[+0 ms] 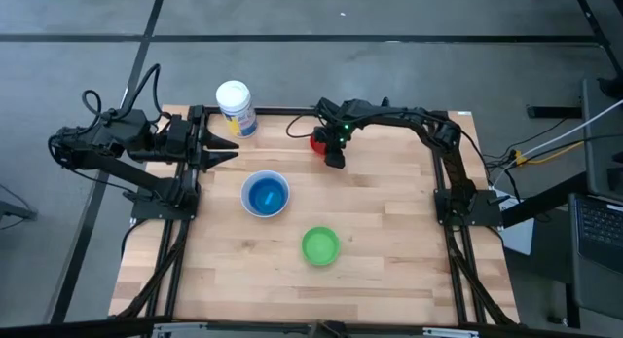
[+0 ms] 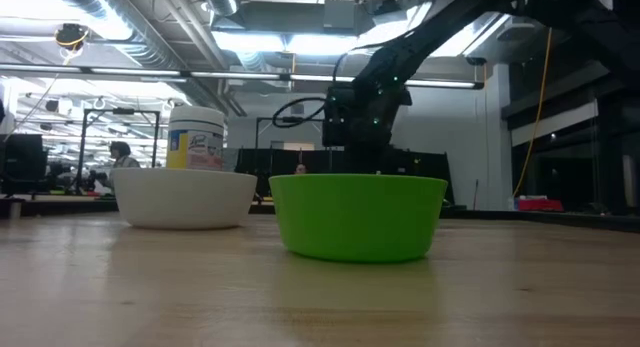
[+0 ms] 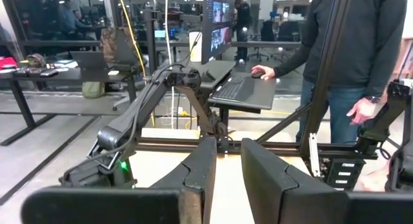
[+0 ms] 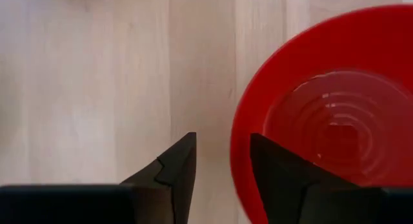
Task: Nest bowls inside each other
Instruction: Stack the red bowl on the blue bowl
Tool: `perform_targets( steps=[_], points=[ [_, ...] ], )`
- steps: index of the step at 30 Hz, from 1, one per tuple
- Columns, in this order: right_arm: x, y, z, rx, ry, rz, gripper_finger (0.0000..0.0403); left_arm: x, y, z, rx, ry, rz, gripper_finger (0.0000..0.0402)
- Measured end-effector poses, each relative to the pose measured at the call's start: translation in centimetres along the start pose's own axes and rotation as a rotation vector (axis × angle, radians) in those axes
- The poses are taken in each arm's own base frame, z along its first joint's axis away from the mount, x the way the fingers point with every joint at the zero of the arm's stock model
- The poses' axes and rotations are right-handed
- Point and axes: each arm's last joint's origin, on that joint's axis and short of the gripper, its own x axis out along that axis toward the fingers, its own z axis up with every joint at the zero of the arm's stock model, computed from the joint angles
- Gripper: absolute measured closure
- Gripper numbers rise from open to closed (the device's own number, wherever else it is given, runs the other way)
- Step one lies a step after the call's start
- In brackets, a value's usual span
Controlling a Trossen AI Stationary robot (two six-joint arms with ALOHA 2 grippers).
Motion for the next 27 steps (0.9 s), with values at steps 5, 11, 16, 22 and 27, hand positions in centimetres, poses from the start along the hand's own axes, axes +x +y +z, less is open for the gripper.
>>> perform_targets(
  steps=[5,11,16,22,27],
  points=[
    [0.4,-0.2,-0.1,0.003,0.014,-0.022,0.0261,0.0,0.0,0.0,-0.006,0.0,0.0,0.0332],
    [0.2,-0.4,0.0,-0.014,0.033,-0.096,0.0379,-0.3,0.1,-0.2,-0.02,0.016,0.017,0.0335],
    [-1.5,1.0,0.6,-0.037,-0.017,-0.078,0.0396,-1.0,0.5,-1.1,-0.025,0.102,0.061,0.0353],
    [-7.1,7.0,3.6,-0.141,-0.227,0.008,0.0399,-2.3,0.9,-1.2,-0.023,0.103,0.08,0.037],
    [-12.8,13.2,5.3,-0.239,-0.412,0.125,0.0401,-3.5,1.3,-2.3,-0.027,0.206,0.113,0.0372]
  ],
)
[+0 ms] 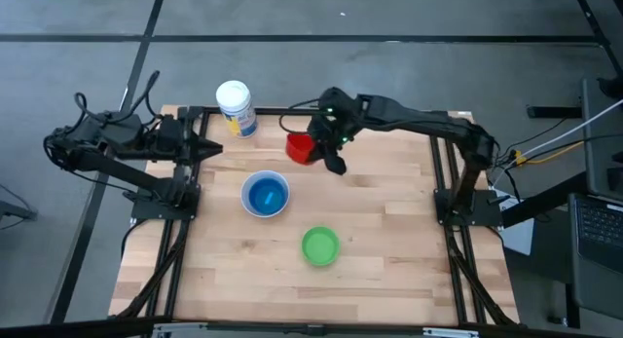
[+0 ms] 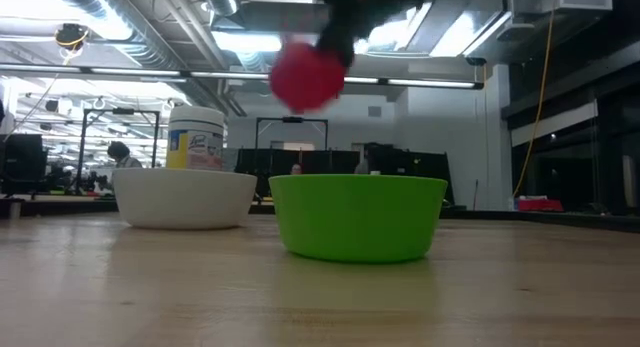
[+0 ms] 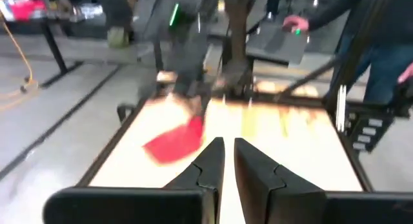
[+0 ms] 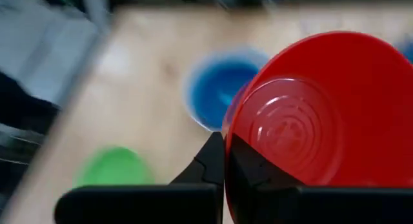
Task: Nest bowls inside each other
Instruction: Stack the red bowl on the blue bowl
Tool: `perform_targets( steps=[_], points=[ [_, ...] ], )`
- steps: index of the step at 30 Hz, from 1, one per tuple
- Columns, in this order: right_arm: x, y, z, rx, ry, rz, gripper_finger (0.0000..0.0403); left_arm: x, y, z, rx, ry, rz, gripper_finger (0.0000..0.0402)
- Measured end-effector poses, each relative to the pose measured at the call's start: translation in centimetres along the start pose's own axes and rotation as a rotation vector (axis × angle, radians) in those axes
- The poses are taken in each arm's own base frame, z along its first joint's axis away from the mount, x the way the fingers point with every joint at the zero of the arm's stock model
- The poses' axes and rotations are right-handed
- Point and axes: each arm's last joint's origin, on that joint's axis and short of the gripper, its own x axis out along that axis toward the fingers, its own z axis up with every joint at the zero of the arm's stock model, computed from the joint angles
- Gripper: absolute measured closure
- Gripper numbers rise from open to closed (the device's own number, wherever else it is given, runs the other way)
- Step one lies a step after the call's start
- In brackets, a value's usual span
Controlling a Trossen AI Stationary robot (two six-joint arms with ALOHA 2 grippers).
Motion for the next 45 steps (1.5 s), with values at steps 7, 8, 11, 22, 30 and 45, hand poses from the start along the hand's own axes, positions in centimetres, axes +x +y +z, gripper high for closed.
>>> perform_targets(
  steps=[7,8,11,22,30,45],
  points=[
    [-2.5,6.8,4.4,-0.017,-0.219,0.402,0.0401,0.1,-0.2,-0.6,0.041,0.067,-0.054,0.0338],
    [-2.5,7.5,4.7,-0.012,-0.233,0.458,0.0401,0.4,-0.3,-0.5,0.05,0.073,-0.064,0.0331],
    [-2.4,9.3,5.8,-0.012,-0.272,0.605,0.0401,1.1,-0.7,-0.5,0.062,0.097,-0.11,0.031],
    [-0.6,13.5,7.4,-0.042,-0.316,0.798,0.0401,4.0,-3.0,1.2,0.055,0.024,-0.424,0.0284],
    [0.1,14.7,7.8,-0.041,-0.342,0.788,0.0401,5.5,-3.8,2.3,-0.006,-0.037,-0.604,0.0279],
    [1.2,15.9,8.2,-0.035,-0.377,0.815,0.0401,9.2,-4.7,2.7,0.025,-0.039,-0.717,0.0252]
  ],
)
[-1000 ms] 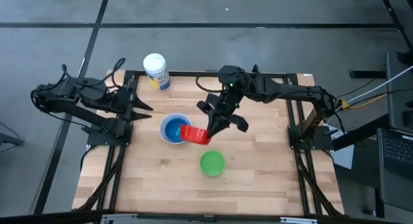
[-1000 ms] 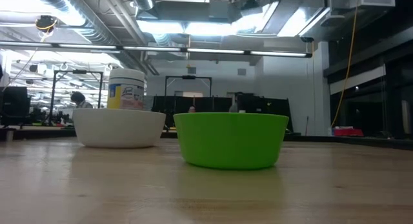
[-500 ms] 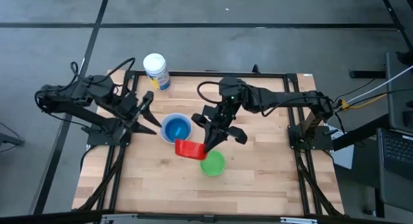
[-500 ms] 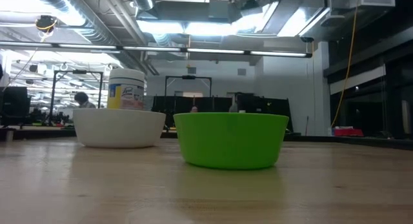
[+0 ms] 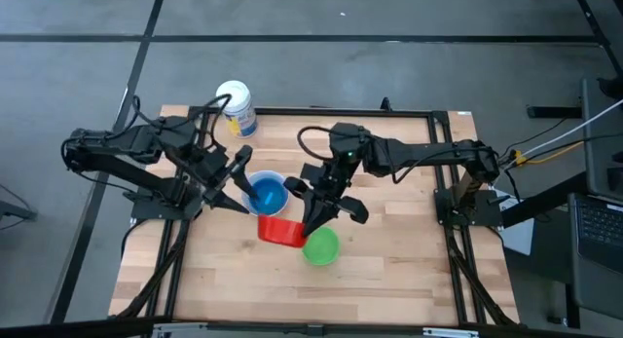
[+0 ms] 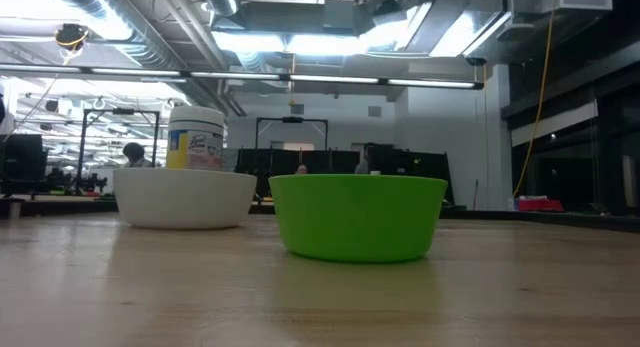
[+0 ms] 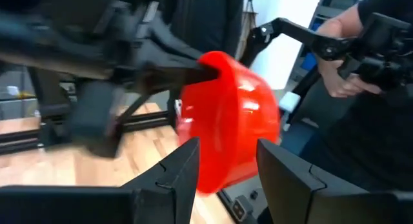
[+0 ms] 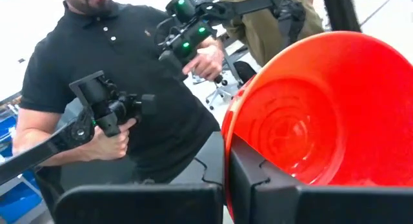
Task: Nest bowls inside each other
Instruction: Stack the red bowl on the blue bowl
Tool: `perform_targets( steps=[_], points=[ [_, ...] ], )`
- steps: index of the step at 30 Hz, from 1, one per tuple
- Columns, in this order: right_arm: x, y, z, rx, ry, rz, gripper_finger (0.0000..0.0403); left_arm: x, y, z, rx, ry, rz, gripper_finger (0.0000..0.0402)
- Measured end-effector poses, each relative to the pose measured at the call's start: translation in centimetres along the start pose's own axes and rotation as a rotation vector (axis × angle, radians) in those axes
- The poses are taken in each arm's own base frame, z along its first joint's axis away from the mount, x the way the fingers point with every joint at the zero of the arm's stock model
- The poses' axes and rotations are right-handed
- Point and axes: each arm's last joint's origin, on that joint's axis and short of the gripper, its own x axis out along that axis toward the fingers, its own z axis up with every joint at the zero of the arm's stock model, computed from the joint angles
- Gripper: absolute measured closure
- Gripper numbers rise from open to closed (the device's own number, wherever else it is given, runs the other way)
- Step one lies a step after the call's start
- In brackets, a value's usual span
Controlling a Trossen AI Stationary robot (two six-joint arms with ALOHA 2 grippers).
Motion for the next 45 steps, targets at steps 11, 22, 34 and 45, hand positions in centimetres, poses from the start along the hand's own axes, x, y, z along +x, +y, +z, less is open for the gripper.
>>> perform_targets(
  steps=[11,22,34,45],
  points=[
    [0.2,0.2,0.2,-0.012,-0.022,-0.003,0.0401,0.7,0.7,0.3,-0.032,-0.016,-0.102,0.0255],
    [-0.2,-0.5,0.6,-0.052,-0.058,-0.015,0.0401,2.3,1.3,0.2,-0.061,-0.006,-0.193,0.0256],
    [0.1,-0.7,0.6,-0.051,-0.078,-0.026,0.0395,2.4,1.0,0.2,-0.01,-0.006,-0.294,0.0393],
    [-1.4,1.4,4.2,-0.185,-0.306,-0.059,0.0299,1.0,1.1,-1.8,-0.083,0.172,-0.07,0.04]
  ],
)
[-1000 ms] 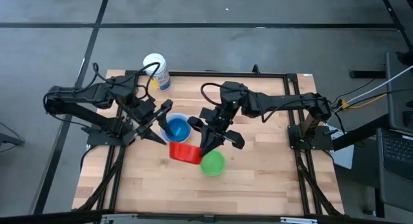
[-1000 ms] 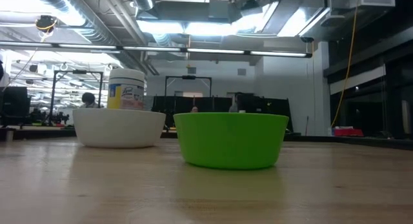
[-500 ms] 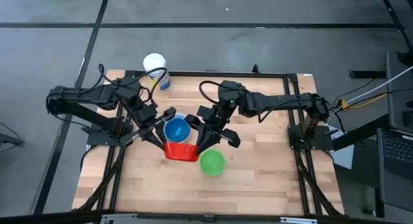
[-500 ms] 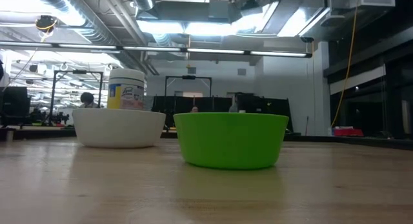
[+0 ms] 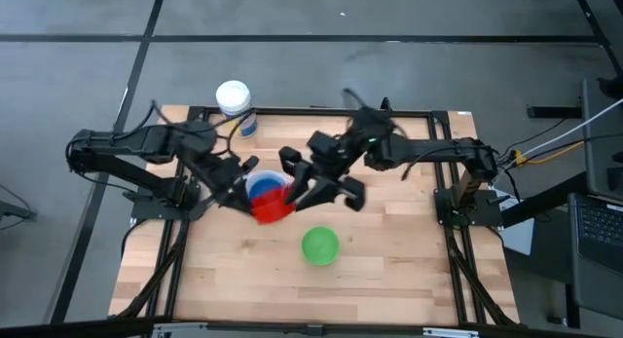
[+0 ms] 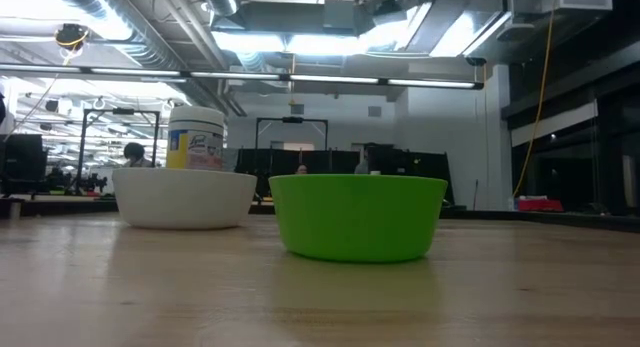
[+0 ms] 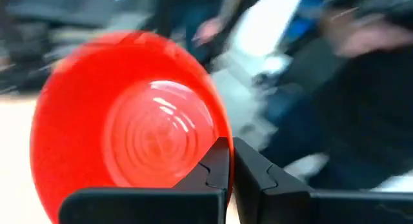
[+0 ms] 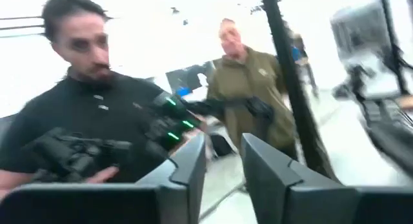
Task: Nest bowls inside each other
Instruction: Stack the red bowl on the blue bowl
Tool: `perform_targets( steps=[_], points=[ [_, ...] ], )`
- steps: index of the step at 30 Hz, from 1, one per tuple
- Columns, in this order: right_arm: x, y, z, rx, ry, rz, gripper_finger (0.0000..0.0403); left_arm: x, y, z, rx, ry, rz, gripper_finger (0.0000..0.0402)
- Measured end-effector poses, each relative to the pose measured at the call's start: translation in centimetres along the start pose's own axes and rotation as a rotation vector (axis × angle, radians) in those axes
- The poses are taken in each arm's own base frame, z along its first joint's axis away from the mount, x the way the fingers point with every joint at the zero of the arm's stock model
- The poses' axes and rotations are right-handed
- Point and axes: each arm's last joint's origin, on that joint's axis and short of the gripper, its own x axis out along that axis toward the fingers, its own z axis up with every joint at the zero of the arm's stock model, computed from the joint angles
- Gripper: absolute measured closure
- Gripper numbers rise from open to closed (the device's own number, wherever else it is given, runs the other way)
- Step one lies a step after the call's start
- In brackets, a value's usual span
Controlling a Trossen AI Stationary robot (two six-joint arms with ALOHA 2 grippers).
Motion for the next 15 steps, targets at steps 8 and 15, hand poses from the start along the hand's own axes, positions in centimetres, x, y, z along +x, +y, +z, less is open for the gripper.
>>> perform_targets(
  steps=[8,15],
  points=[
    [0.2,2.2,3.0,-0.038,-0.036,0.037,0.0263,-0.9,1.9,-3.9,-0.106,0.32,0.276,0.04],
    [0.4,4.3,4.7,-0.041,0.012,0.084,0.0284,1.0,4.0,-9.6,-0.194,0.573,0.376,0.04]
  ],
)
